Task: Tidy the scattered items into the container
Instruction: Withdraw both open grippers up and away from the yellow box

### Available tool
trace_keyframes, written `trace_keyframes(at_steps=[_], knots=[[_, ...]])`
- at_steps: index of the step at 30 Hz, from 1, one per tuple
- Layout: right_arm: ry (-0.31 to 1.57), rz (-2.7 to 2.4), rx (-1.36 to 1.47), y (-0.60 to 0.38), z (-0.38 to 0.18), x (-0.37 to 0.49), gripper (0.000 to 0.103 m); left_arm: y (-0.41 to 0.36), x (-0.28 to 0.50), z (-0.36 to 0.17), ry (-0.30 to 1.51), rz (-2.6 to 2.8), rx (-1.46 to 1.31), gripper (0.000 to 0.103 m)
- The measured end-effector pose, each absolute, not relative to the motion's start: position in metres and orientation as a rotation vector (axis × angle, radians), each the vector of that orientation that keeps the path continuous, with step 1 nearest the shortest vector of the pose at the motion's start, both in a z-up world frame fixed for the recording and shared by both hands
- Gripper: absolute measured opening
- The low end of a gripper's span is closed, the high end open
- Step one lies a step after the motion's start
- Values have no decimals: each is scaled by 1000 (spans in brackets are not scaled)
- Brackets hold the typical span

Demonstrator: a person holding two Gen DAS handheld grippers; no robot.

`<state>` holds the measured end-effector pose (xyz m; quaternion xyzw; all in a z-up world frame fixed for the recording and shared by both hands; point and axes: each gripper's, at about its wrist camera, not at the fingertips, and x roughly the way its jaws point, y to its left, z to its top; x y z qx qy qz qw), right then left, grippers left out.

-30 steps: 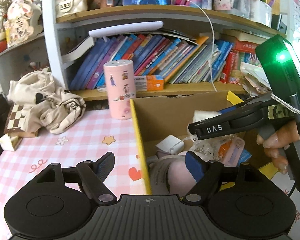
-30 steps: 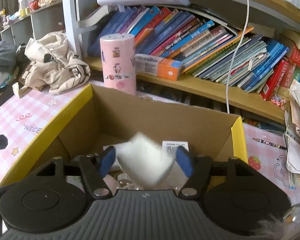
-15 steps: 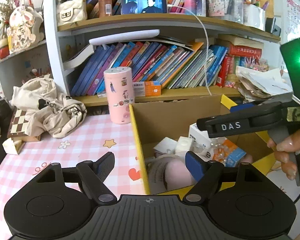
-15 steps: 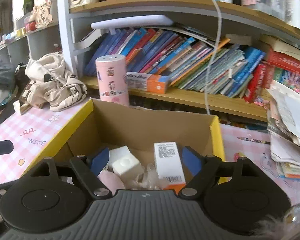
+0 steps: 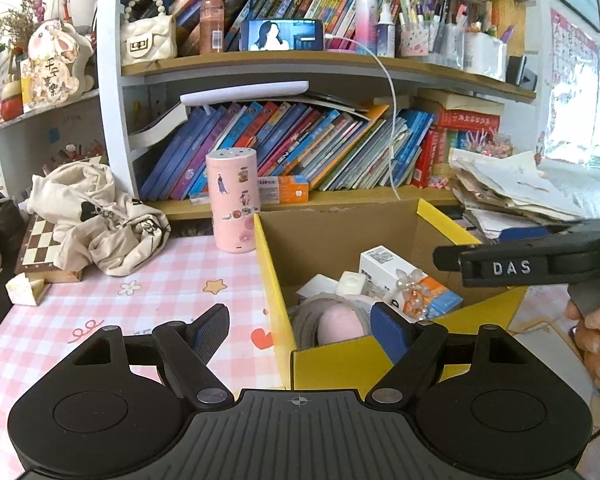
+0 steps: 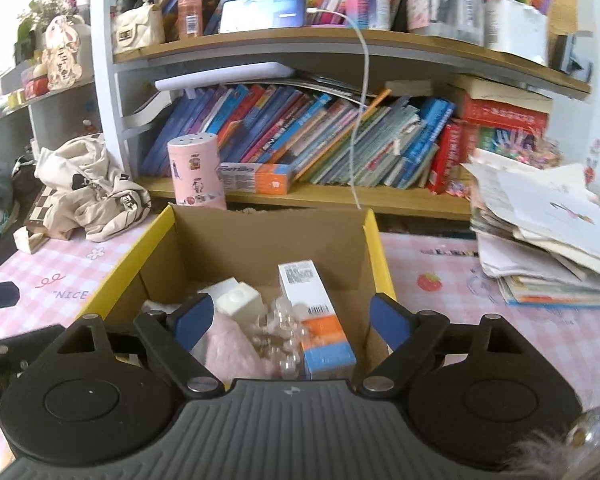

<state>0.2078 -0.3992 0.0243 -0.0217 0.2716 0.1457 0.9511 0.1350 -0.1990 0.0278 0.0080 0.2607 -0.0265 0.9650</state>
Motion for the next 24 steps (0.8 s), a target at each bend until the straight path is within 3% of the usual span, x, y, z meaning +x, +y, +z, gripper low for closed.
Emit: trace_keyframes(at_steps=[11,24], knots=[[569,204,-20,-381,17,140,89,-171,98,29,532,-112,11,80],[584,110,-25,-351,9,85,101,-145,61,25,559,-161,22,80]])
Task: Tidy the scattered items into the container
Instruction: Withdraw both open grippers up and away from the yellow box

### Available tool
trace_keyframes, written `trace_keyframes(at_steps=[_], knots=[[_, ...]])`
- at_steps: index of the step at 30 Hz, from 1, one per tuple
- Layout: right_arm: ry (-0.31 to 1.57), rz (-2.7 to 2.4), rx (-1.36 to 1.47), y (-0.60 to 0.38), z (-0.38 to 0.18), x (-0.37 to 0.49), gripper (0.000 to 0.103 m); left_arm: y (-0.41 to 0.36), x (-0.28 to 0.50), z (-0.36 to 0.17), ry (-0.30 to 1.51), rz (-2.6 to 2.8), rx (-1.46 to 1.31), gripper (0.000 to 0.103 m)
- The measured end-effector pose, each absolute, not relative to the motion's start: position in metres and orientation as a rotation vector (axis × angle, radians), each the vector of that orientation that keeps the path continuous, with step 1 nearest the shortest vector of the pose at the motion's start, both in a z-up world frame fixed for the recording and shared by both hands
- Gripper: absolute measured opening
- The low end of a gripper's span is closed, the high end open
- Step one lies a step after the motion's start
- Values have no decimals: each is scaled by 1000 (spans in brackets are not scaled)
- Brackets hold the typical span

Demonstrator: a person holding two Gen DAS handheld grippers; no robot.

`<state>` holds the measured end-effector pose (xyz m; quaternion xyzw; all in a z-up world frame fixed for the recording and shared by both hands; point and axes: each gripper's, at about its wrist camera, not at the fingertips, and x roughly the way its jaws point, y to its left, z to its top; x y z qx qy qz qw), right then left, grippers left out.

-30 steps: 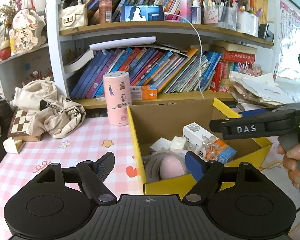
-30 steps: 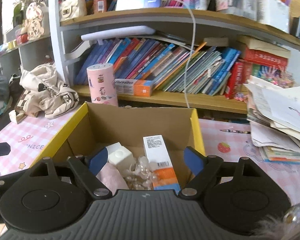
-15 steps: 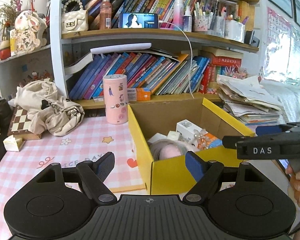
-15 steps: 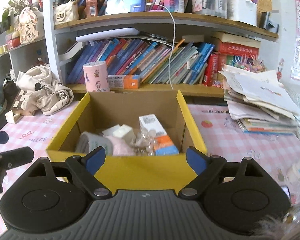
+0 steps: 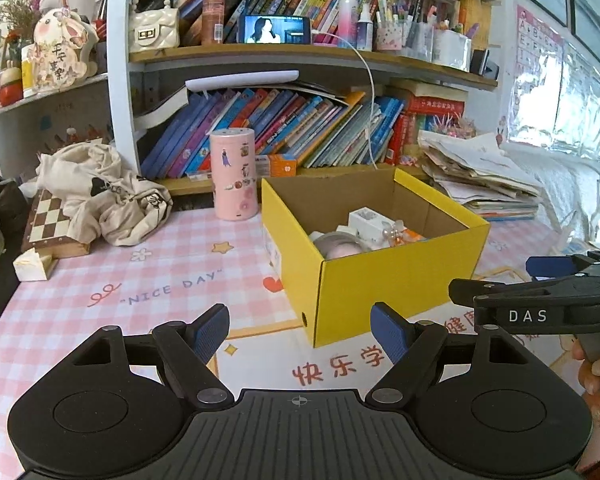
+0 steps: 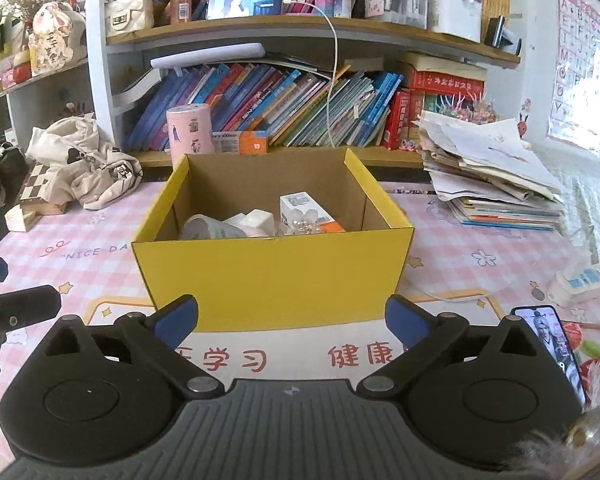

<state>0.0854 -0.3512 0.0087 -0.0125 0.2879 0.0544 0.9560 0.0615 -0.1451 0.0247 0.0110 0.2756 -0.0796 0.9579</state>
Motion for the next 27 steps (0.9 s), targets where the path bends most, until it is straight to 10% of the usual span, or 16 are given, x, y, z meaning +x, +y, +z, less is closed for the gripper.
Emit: trace_keyframes(at_steps=[27], knots=[[593,124,-61,-286,12,32,103,-84,14,26,554,-142,-1,85]])
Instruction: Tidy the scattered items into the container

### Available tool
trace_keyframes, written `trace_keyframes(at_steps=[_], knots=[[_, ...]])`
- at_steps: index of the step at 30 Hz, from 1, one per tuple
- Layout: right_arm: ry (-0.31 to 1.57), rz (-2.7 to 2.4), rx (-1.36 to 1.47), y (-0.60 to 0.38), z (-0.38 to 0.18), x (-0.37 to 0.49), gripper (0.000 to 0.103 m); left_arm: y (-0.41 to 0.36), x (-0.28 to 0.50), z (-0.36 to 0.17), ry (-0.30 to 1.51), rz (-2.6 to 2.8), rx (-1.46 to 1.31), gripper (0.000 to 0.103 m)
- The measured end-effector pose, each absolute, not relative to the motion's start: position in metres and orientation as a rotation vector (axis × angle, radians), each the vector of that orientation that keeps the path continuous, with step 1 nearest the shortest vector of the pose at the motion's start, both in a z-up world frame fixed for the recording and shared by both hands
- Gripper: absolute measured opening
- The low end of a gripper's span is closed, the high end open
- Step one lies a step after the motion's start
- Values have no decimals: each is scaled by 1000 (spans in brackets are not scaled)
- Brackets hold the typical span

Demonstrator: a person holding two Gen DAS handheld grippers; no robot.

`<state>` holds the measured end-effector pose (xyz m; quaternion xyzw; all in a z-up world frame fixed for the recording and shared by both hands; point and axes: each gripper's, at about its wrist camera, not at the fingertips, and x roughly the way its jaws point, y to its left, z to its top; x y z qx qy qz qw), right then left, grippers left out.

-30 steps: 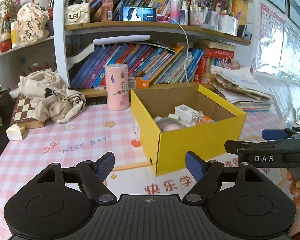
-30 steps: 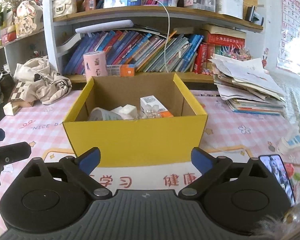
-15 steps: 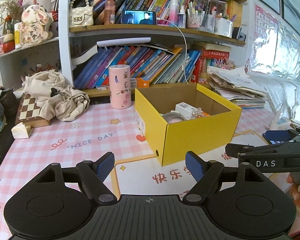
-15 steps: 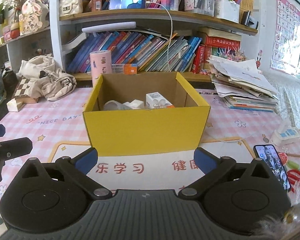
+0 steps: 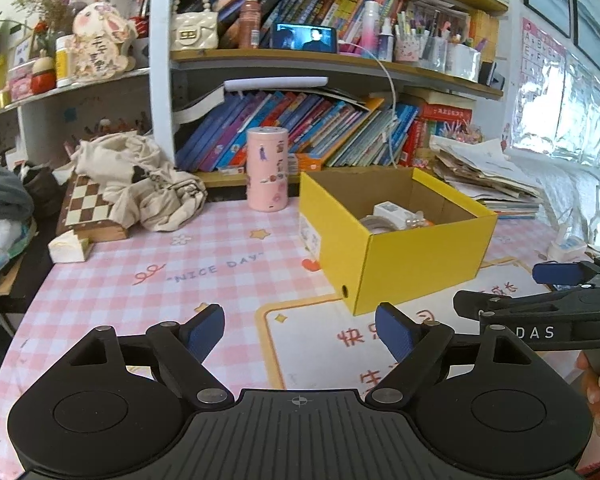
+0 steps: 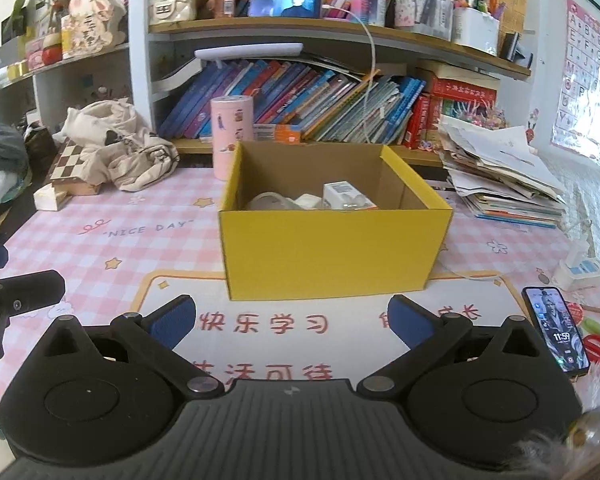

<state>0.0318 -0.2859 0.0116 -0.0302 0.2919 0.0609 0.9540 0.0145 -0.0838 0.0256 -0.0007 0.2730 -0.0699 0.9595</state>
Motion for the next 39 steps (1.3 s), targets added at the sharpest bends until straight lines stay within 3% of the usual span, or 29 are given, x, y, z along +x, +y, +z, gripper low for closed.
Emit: trace_keyframes(at_steps=[11,13,39], knots=[[612,158,-79,-255,8,32,103,-56,12,17,596,-91,-14,87],[612,164,-82,-251,8,32,103,-53,11,16,602,-81,-9,91],[630,169,-90,-239,3,38,103,-34,14,10,627,-31,-32,93]])
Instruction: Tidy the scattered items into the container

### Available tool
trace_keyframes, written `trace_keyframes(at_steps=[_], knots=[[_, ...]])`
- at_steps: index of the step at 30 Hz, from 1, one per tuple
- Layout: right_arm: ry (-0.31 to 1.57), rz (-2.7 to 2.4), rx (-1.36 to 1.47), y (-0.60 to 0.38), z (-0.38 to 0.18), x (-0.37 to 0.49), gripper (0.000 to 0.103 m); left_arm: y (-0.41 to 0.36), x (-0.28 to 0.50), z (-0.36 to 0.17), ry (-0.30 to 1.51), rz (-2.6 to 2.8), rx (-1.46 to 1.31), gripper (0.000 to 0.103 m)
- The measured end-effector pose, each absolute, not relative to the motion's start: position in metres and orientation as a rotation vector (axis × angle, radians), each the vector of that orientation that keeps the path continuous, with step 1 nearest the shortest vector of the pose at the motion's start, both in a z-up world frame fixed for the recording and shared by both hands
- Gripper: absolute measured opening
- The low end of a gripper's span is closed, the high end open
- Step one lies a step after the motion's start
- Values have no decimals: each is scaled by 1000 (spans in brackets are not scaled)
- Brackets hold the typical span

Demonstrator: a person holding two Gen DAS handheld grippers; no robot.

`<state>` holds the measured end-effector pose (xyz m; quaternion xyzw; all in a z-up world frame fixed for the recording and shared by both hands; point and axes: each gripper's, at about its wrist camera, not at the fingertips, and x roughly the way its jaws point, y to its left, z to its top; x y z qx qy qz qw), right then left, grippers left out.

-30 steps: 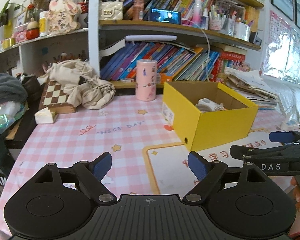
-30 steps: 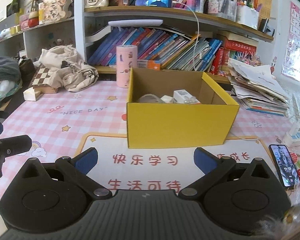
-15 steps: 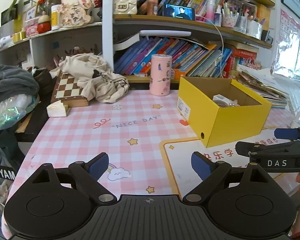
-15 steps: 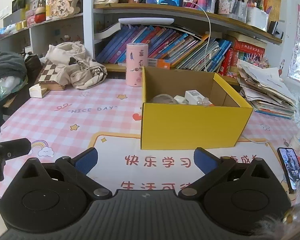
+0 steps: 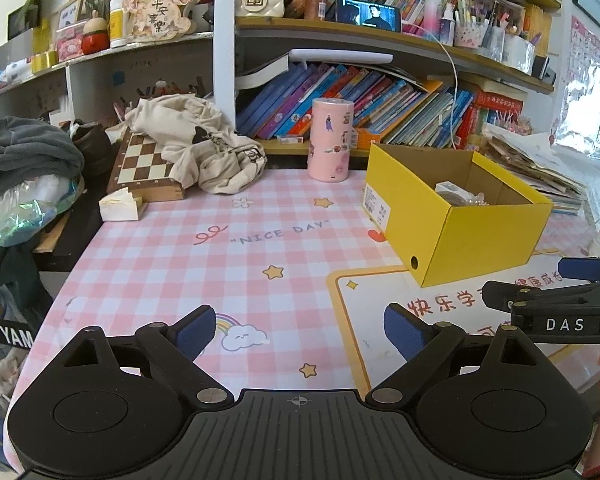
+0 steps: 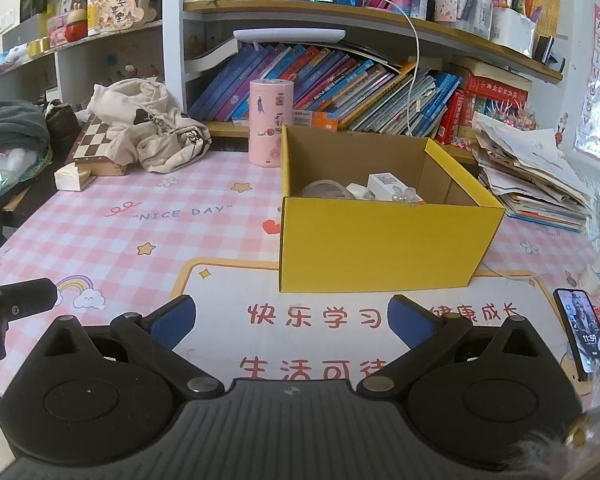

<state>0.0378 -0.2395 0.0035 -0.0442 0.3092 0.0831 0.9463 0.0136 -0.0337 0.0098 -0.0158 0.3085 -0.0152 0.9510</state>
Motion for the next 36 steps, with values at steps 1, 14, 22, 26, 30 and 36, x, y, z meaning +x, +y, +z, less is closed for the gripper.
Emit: trace_keyframes(at_steps=[1,14,22,26,30,36], knots=[[629,168,-90,-240,4,38,103,-34,14,10,627,-31,-32,94],[627,173,-92,-243,3,39,103,-33,14,10,626,-29,-30,97],[625,173,-94,-241,3,39,103,-31,15,11,627,-29,-32,98],[626,171,-93,-239,3,38,103,-30,15,11,627,-28,-32,98],[627,171,-94,-238,4,38,103,-30,16,10,631,-27,-30,98],[628,171,-93,-237,4,39,103,-30,17,9,642,-33,-30,98]])
